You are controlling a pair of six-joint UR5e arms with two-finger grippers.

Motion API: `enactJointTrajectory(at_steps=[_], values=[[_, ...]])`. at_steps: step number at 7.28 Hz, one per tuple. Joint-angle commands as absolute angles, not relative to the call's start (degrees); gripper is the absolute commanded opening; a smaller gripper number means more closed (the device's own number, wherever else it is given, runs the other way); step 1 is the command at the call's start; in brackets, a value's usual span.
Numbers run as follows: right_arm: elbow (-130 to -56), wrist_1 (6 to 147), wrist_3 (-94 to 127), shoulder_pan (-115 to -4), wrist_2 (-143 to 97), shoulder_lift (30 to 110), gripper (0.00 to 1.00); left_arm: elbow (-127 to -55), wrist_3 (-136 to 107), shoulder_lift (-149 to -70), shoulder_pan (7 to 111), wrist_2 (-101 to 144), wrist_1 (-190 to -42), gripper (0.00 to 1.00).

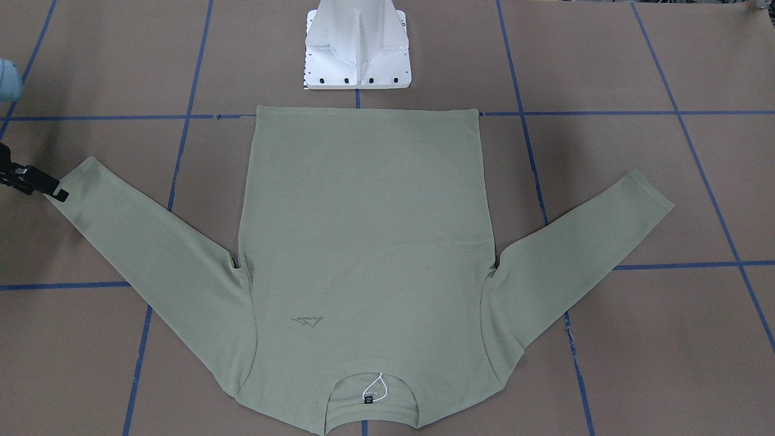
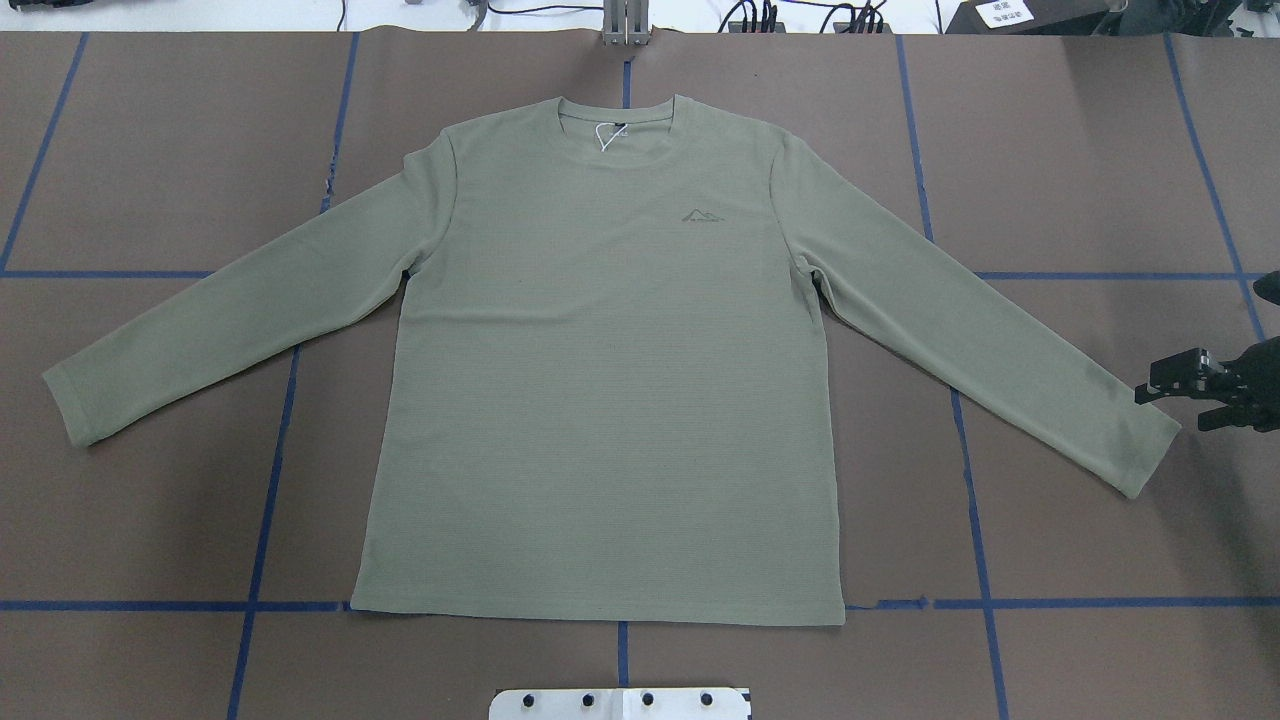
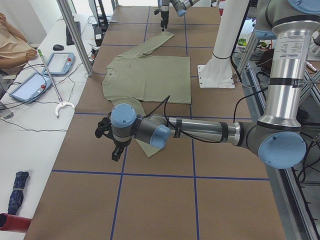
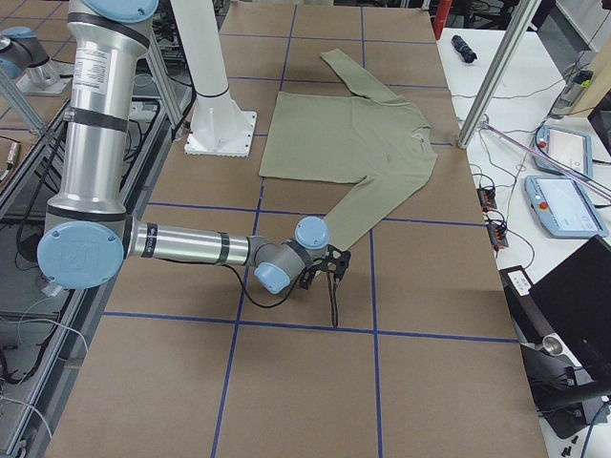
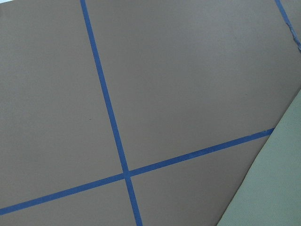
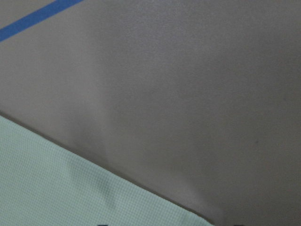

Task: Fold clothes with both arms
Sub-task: 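Reach the right gripper across the shirt toward the shoulder beside the collar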

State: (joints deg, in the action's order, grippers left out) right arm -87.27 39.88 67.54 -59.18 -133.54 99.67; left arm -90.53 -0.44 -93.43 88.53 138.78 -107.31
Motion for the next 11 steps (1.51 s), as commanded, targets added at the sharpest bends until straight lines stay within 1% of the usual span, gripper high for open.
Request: enactJointTrajectory(at_steps=[1,6,8,9,10,11], values=[[-87.2,39.8,69.2,-59.1,-133.9,100.2,0.88,-90.5,-0.4,-93.4,88.5,138.8,-107.3,1.00],[-86.7,40.0,69.3,-57.4,-133.4,99.9,0.87,-90.4,-0.4,-93.4,88.5,138.8,-107.3,1.00],[-86.3,40.0,69.3,-57.4,-133.4,99.8,0.77,-90.4,-0.4,-93.3,88.6,138.8,-107.3,1.00],[-86.3,40.0,69.3,-57.4,-133.4,99.8,0.59,-90.4,-0.4,-93.3,88.6,138.8,-107.3,1.00],[-86.2,40.0,69.3,-57.4,-133.3,100.1,0.44,-90.5,-0.4,-93.3,88.6,138.8,-107.2,1.00],[-86.3,39.9,69.2,-57.6,-133.4,100.3,0.25,-90.5,-0.4,-93.3,88.6,138.8,-107.2,1.00]])
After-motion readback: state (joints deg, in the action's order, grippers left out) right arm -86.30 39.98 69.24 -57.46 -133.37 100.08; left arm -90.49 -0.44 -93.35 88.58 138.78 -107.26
